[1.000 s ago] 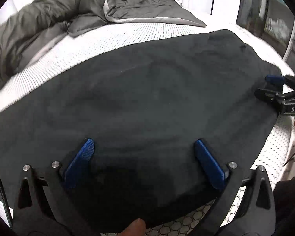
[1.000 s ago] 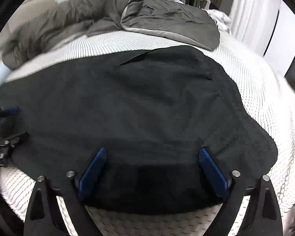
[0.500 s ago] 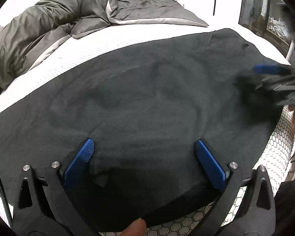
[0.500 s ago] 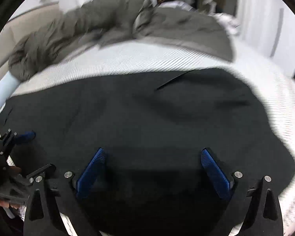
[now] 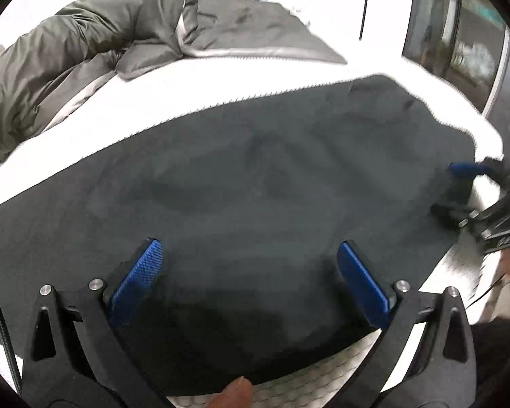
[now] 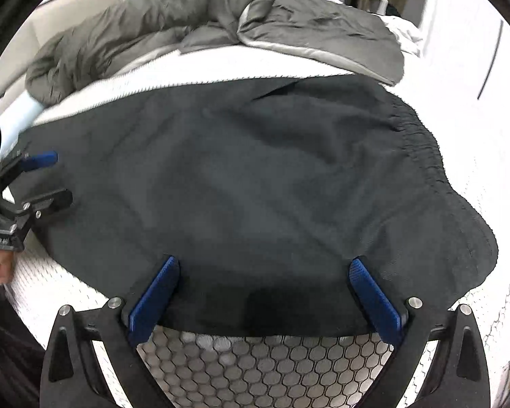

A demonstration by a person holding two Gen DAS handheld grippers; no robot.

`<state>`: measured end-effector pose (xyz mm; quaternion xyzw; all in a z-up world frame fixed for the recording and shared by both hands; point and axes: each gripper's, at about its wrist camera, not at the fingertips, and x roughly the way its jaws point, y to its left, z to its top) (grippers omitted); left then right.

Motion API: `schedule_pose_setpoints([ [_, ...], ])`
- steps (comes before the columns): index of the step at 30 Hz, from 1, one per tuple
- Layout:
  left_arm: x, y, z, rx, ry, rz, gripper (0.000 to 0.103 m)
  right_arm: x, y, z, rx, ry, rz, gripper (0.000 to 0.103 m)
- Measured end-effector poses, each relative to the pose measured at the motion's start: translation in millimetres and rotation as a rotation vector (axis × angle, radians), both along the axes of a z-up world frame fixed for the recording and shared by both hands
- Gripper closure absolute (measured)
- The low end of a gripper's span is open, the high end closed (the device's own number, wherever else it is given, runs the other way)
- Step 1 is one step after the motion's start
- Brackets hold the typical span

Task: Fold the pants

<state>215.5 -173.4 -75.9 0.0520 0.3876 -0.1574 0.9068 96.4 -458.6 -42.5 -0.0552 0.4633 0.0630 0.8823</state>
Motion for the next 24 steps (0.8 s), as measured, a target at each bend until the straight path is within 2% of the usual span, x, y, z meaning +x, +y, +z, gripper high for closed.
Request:
schedule_pose_setpoints([
  [3,11,-18,-5,-0.011,0.026,0.003,0.001,4,3,12,0.03,-0.062,-0.081,0.001],
  [6,15,-49,-24,0.059,0.109,-0.047,0.001,21,3,10,0.043,-0.078,-0.146,0.001],
  [9,4,-58,-23,0.127,0.036,-0.058,0.001,43,7,-7,-0.039,-0.015,-0.137,0.002],
  [11,0,-54,-24,0.118,0.045,-0.076,0.001,36,8,-11,-0.083,-0.002,-0.085,0.002],
  [12,0,-48,-26,0.09,0.059,-0.08,0.001,29,8,-11,-0.098,0.013,-0.057,0.002],
  [15,-1,-38,-29,0.046,0.066,-0.082,0.001,13,-2,-9,-0.067,0.048,-0.015,0.001],
  [17,-4,-36,-29,0.045,0.056,-0.083,0.001,5,-6,-9,-0.064,0.056,-0.005,0.001],
  [20,-2,-36,-31,0.068,0.055,-0.074,0.001,4,-4,3,-0.058,0.003,-0.021,0.001],
  [24,0,-38,-33,0.086,0.055,-0.064,0.001,27,-4,17,0.039,-0.058,-0.082,0.001],
])
